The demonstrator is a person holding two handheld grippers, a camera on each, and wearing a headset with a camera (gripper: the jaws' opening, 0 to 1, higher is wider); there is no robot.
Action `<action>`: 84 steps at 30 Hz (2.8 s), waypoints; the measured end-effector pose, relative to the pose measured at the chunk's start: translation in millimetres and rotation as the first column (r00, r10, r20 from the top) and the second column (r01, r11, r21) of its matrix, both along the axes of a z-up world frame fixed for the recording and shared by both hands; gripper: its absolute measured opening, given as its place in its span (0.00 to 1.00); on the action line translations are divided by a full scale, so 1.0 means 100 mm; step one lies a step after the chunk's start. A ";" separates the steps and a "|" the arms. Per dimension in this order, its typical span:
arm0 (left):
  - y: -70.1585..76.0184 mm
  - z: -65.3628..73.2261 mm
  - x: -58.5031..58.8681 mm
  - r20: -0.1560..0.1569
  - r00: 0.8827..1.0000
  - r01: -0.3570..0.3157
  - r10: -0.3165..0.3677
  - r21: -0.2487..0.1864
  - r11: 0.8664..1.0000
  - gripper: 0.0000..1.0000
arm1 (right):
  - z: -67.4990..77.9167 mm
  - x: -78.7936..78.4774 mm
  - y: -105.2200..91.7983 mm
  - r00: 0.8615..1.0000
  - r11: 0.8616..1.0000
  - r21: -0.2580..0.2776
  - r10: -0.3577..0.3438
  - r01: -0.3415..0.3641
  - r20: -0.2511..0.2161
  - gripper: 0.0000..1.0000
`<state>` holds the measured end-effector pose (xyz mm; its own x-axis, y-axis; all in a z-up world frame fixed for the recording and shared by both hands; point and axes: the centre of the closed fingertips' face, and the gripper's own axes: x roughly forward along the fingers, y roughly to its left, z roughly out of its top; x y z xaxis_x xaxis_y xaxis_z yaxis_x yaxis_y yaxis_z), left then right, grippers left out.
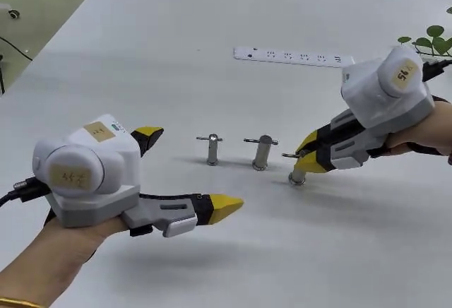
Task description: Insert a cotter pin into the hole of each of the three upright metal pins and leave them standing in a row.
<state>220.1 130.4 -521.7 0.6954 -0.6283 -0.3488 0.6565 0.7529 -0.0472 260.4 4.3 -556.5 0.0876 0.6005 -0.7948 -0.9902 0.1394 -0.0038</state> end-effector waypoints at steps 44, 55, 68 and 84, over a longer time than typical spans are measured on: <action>0.00 -0.09 0.02 -0.035 0.999 -0.006 0.005 -0.015 1.000 0.99 | -0.14 0.28 -0.20 0.998 0.995 -0.082 0.061 -0.060 0.019 0.09; 0.03 -0.09 0.04 -0.040 0.999 -0.021 0.021 0.000 1.000 0.98 | -0.02 0.31 -0.16 0.995 0.996 -0.020 -0.084 0.086 0.058 0.20; 0.09 0.01 0.11 -0.035 0.996 -0.083 0.083 -0.007 0.997 0.95 | 0.32 0.24 -0.13 0.931 0.925 0.167 -0.357 0.342 0.069 0.44; 0.16 0.07 0.17 -0.030 0.988 -0.150 0.151 0.026 0.988 0.90 | 0.47 -0.06 -0.23 0.781 0.737 0.344 -0.625 0.581 0.020 0.57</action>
<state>236.6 146.5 -514.5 0.7698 -0.5084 -0.3859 0.5338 0.8443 -0.0475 254.6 -18.8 -509.7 0.6001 0.5925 -0.5374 -0.6910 0.7224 0.0248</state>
